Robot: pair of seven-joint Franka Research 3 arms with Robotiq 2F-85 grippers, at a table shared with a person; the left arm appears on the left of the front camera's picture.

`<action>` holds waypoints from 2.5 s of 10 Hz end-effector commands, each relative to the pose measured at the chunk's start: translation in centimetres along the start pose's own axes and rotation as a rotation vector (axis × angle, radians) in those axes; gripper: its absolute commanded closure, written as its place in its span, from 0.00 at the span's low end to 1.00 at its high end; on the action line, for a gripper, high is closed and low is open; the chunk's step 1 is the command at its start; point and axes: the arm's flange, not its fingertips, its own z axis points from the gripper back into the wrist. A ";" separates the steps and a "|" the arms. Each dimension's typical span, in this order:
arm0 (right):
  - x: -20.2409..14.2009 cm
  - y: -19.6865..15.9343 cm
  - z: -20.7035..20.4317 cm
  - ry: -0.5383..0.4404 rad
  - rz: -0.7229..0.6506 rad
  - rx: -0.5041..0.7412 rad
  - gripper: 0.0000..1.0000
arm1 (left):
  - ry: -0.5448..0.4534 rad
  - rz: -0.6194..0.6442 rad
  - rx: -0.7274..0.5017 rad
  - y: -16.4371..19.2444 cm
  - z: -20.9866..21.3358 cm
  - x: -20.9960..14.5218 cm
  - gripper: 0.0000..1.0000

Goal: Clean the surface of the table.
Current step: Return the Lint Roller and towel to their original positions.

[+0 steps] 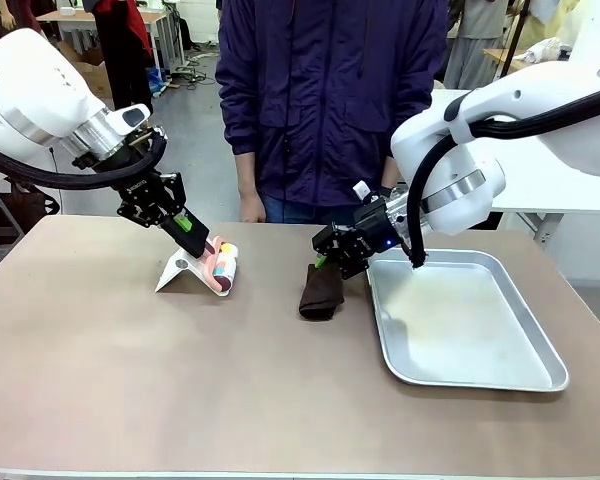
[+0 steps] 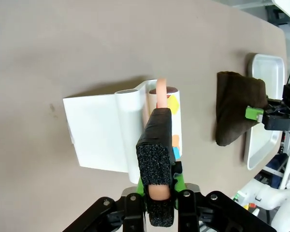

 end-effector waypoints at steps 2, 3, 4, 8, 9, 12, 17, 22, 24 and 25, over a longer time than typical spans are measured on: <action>0.8 0.5 0.2 0.045 -0.038 -0.006 0.30 | 0.005 0.011 0.052 0.2 0.6 0.0 0.02; 0.9 0.4 0.2 0.047 -0.038 -0.005 0.00 | 0.002 0.013 0.059 0.2 0.5 -0.1 0.00; 0.9 0.4 0.3 0.046 -0.035 -0.001 0.28 | -0.002 0.013 0.059 0.1 0.5 -0.2 0.00; 0.6 0.7 0.8 0.048 -0.024 -0.023 0.00 | -0.038 0.011 0.031 0.3 1.7 -1.0 0.00; 0.5 1.2 0.8 0.069 -0.025 -0.057 0.00 | -0.047 0.009 0.021 0.5 2.1 -1.5 0.00; 0.8 5.7 0.7 0.202 -0.063 -0.404 0.00 | -0.072 -0.003 -0.029 1.2 3.5 -3.7 0.00; -1.8 5.9 8.3 0.085 -0.146 -0.326 0.00 | -0.065 -0.112 -0.251 6.3 8.8 -14.1 0.00; -9.9 -1.6 19.5 -0.027 -0.203 0.121 0.00 | -0.081 -0.139 -0.588 12.4 8.0 -20.6 0.00; -12.4 -4.3 23.0 -0.054 -0.190 0.259 0.00 | -0.115 -0.174 -0.697 15.3 8.8 -20.6 0.00; -13.2 -6.5 25.1 -0.082 -0.221 0.340 0.00 | -0.168 -0.146 -0.730 17.1 9.5 -20.1 0.00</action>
